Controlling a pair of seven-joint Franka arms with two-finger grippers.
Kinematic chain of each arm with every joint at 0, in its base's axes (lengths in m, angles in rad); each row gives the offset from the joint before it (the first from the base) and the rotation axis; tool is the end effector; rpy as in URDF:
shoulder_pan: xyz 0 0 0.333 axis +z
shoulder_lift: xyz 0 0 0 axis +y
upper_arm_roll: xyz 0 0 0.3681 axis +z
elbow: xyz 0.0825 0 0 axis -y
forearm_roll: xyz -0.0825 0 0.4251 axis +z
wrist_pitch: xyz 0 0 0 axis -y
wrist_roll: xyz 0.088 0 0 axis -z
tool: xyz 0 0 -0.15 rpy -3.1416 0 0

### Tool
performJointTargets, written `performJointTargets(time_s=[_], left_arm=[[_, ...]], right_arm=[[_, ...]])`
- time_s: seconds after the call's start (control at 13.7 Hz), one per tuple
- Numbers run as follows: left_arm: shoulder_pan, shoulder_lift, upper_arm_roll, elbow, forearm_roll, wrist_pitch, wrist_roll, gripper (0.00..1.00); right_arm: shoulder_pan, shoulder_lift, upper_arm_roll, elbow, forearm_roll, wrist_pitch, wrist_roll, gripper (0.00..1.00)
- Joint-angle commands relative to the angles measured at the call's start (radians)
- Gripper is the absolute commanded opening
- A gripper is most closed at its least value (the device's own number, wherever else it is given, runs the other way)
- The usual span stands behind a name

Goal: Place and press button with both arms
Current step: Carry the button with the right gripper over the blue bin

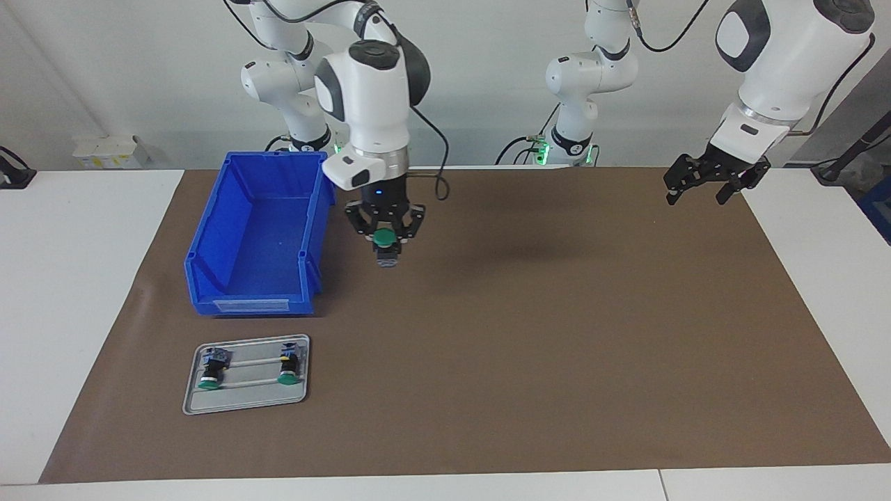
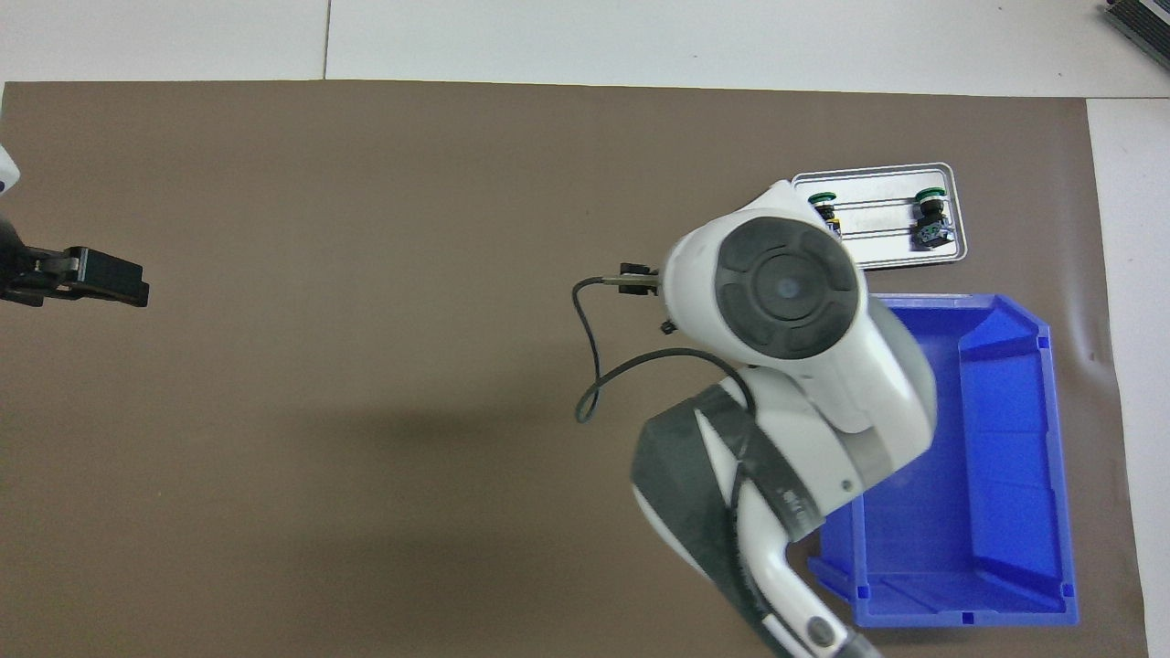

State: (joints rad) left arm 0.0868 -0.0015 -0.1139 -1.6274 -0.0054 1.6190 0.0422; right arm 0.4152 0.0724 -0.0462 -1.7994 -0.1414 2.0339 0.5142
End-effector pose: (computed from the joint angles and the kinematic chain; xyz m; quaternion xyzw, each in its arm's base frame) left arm 0.5977 -0.0170 0.6096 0.9994 -0.0345 -0.0034 0.0026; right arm 0.6115 0.2229 0.5141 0.9934 -0.0456 0.1017 0.0262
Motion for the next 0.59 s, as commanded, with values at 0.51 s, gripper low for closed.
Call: performJointTargets(time_s=[0.51], left_arm=[[0.005,-0.031,-0.003,-0.034,0.016,0.007,0.008,1.0]], right_arm=[[-0.4,-0.241,0.016,-0.533,0.154,0.264,-0.56,0.0]])
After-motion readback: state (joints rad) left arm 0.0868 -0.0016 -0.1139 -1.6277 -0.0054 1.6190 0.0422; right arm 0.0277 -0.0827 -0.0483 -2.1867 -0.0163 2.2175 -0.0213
